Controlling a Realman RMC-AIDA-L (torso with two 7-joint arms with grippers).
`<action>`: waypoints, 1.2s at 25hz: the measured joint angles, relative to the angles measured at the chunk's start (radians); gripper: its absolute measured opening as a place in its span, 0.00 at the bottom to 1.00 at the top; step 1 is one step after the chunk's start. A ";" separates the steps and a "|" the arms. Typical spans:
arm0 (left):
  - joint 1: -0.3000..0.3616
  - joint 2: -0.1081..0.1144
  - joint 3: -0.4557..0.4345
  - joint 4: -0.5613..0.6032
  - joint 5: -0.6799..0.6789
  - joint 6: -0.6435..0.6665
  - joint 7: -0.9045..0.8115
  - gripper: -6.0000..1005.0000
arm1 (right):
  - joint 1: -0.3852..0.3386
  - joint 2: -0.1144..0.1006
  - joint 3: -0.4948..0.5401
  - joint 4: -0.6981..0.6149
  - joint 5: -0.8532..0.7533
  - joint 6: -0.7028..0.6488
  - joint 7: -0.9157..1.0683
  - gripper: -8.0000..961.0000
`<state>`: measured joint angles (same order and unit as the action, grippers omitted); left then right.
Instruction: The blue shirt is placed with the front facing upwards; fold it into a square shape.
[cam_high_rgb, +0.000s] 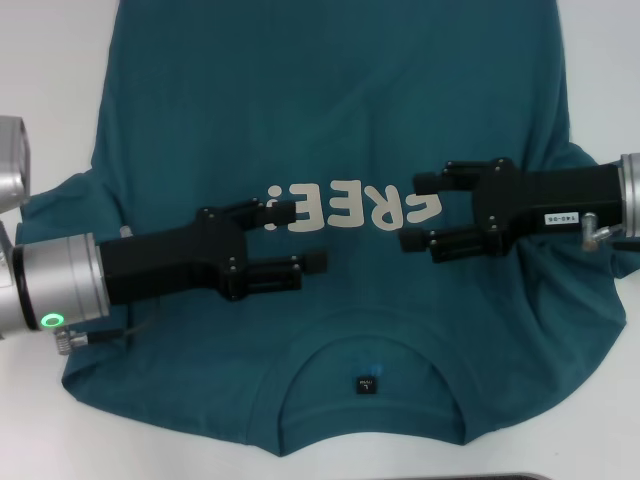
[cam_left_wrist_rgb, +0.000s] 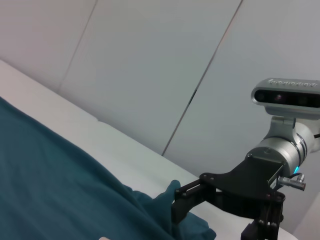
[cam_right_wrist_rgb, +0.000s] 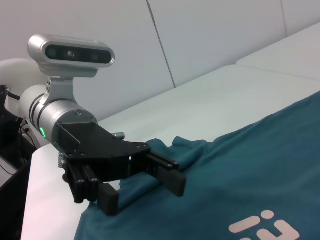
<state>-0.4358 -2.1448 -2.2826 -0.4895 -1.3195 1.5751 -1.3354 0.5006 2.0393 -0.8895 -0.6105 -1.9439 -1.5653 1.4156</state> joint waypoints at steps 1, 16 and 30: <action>0.002 0.003 0.000 0.000 0.000 0.000 -0.003 0.87 | -0.001 -0.003 0.003 0.000 0.000 -0.002 0.000 0.95; 0.012 0.017 -0.005 -0.002 -0.002 -0.001 -0.021 0.87 | -0.011 -0.014 0.011 0.000 0.001 -0.006 0.000 0.95; 0.101 0.110 -0.096 -0.070 0.002 -0.032 -0.292 0.87 | -0.005 -0.006 0.026 0.000 0.005 -0.002 0.000 0.95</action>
<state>-0.3351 -2.0352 -2.3791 -0.5597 -1.3172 1.5434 -1.6276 0.4958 2.0332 -0.8638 -0.6106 -1.9389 -1.5674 1.4158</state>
